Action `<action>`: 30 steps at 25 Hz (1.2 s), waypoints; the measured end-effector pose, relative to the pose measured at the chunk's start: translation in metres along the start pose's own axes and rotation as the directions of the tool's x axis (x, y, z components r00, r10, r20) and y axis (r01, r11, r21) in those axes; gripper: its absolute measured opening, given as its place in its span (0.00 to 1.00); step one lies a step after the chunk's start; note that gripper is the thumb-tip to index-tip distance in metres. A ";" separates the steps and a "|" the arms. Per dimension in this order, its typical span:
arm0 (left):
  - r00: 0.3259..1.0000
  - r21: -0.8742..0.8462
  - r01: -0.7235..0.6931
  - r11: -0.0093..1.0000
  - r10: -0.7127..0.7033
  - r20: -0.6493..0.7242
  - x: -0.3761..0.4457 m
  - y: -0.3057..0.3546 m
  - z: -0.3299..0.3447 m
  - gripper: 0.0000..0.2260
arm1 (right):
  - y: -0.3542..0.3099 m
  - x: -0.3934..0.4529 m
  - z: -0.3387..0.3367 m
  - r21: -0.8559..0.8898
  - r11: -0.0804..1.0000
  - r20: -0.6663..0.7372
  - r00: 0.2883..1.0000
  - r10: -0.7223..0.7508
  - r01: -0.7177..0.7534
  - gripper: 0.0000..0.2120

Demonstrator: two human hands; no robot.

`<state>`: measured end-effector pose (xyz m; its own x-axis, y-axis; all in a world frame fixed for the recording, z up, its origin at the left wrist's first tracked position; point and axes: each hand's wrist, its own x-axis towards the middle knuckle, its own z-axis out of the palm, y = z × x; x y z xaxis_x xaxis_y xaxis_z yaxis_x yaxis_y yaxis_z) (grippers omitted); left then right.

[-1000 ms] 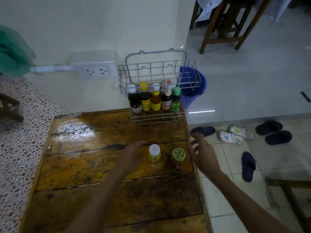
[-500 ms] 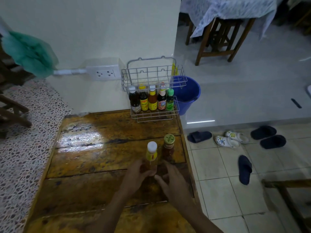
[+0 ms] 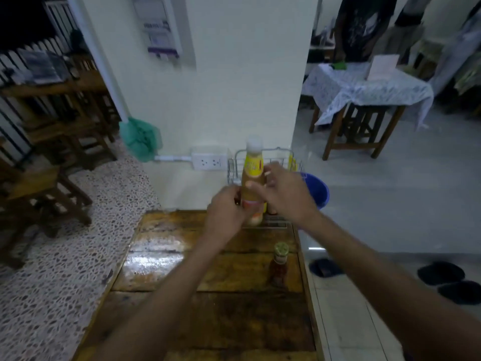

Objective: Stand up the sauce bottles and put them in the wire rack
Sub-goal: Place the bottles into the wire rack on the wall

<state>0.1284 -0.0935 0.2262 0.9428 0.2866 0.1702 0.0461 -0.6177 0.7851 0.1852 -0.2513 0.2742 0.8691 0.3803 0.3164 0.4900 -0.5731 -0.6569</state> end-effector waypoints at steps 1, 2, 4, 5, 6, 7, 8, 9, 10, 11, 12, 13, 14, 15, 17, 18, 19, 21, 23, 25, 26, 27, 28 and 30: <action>0.999 0.004 -0.021 1.000 0.021 0.031 0.031 0.018 -0.019 0.20 | -0.011 0.033 -0.016 -0.009 1.000 -0.013 1.000 -0.020 0.020 0.21; 0.996 -0.020 -0.042 0.999 0.043 0.073 0.061 0.031 -0.035 0.21 | -0.019 0.061 -0.028 -0.030 0.999 -0.025 0.999 -0.035 0.034 0.21; 0.987 -0.070 -0.066 0.995 0.075 0.143 0.113 0.049 -0.064 0.24 | -0.028 0.109 -0.042 -0.066 0.996 -0.022 0.998 -0.067 0.065 0.22; 0.982 -0.050 -0.088 0.995 0.095 0.164 0.135 0.053 -0.072 0.25 | -0.029 0.127 -0.042 -0.075 0.995 -0.005 0.997 -0.071 0.070 0.22; 0.978 -0.001 -0.114 0.994 0.112 0.179 0.156 0.053 -0.076 0.25 | -0.025 0.144 -0.037 -0.080 0.995 0.008 0.998 -0.066 0.066 0.22; 0.973 0.047 -0.134 0.990 0.122 0.196 0.172 0.051 -0.077 0.24 | -0.020 0.157 -0.030 -0.083 0.995 0.008 0.998 -0.055 0.055 0.22; 0.969 0.086 -0.149 0.985 0.128 0.210 0.184 0.048 -0.074 0.23 | -0.012 0.168 -0.020 -0.082 0.996 -0.001 0.999 -0.038 0.038 0.22; 0.968 0.111 -0.154 0.982 0.127 0.218 0.195 0.042 -0.070 0.22 | -0.004 0.177 -0.009 -0.075 0.997 -0.011 1.000 -0.021 0.020 0.22; 0.968 0.129 -0.151 0.980 0.120 0.221 0.203 0.033 -0.065 0.21 | 0.006 0.184 0.002 -0.065 0.998 -0.014 1.000 -0.003 0.002 0.22; 0.968 0.144 -0.142 0.979 0.107 0.228 0.212 0.022 -0.058 0.19 | 0.016 0.190 0.015 -0.057 0.998 -0.010 1.000 0.017 -0.018 0.23; 0.967 0.160 -0.130 0.978 0.089 0.240 0.218 0.009 -0.051 0.16 | 0.025 0.194 0.026 -0.059 0.998 0.001 0.999 0.033 -0.032 0.23; 0.965 0.190 -0.119 0.975 0.068 0.252 0.223 -0.003 -0.045 0.15 | 0.034 0.196 0.037 -0.065 0.997 0.017 0.999 0.044 -0.043 0.24; 0.965 0.244 -0.119 0.963 0.054 0.255 0.227 -0.015 -0.040 0.14 | 0.041 0.197 0.047 -0.068 0.997 0.034 0.998 0.050 -0.047 0.24; 0.967 0.319 -0.131 0.939 0.051 0.249 0.230 -0.026 -0.035 0.15 | 0.047 0.197 0.055 -0.070 0.996 0.046 0.998 0.049 -0.046 0.24; 0.974 0.420 -0.158 0.894 0.070 0.218 0.234 -0.041 -0.026 0.16 | 0.056 0.199 0.069 -0.077 0.996 0.056 0.997 0.050 -0.046 0.24; 0.976 0.424 -0.164 0.890 0.083 0.203 0.236 -0.047 -0.024 0.15 | 0.059 0.201 0.073 -0.076 0.996 0.058 0.997 0.051 -0.047 0.24; 0.977 0.422 -0.169 0.890 0.096 0.190 0.237 -0.051 -0.022 0.14 | 0.061 0.202 0.078 -0.072 0.997 0.060 0.997 0.047 -0.043 0.24; 0.977 0.439 -0.188 0.878 0.123 0.173 0.240 -0.056 -0.021 0.13 | 0.064 0.206 0.084 -0.074 0.997 0.055 0.998 0.027 -0.023 0.23; 0.978 0.456 -0.188 0.870 0.122 0.171 0.243 -0.059 -0.021 0.12 | 0.065 0.211 0.086 -0.083 0.996 0.045 0.999 0.018 -0.014 0.23; 0.980 0.416 -0.179 0.892 0.127 0.151 0.244 -0.063 -0.021 0.10 | 0.065 0.213 0.090 -0.074 0.997 0.037 0.999 0.023 -0.020 0.22; 0.982 0.381 -0.175 0.908 0.132 0.135 0.242 -0.065 -0.019 0.10 | 0.065 0.212 0.092 -0.066 0.998 0.025 0.999 0.025 -0.023 0.23; 0.983 0.349 -0.173 0.921 0.142 0.112 0.239 -0.067 -0.018 0.12 | 0.066 0.211 0.094 -0.058 0.998 0.006 1.000 0.027 -0.027 0.23; 0.984 0.331 -0.175 0.927 0.155 0.085 0.236 -0.069 -0.016 0.15 | 0.066 0.209 0.096 -0.048 0.999 -0.013 1.000 0.025 -0.026 0.23; 0.984 0.327 -0.175 0.929 0.174 0.034 0.231 -0.071 -0.012 0.19 | 0.068 0.204 0.099 -0.026 1.000 -0.029 1.000 0.008 -0.009 0.24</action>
<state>0.3392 0.0252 0.2172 0.9470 0.1501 0.2840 -0.0146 -0.8631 0.5049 0.3892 -0.1408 0.2266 0.8746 0.3542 0.3309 0.4838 -0.5954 -0.6414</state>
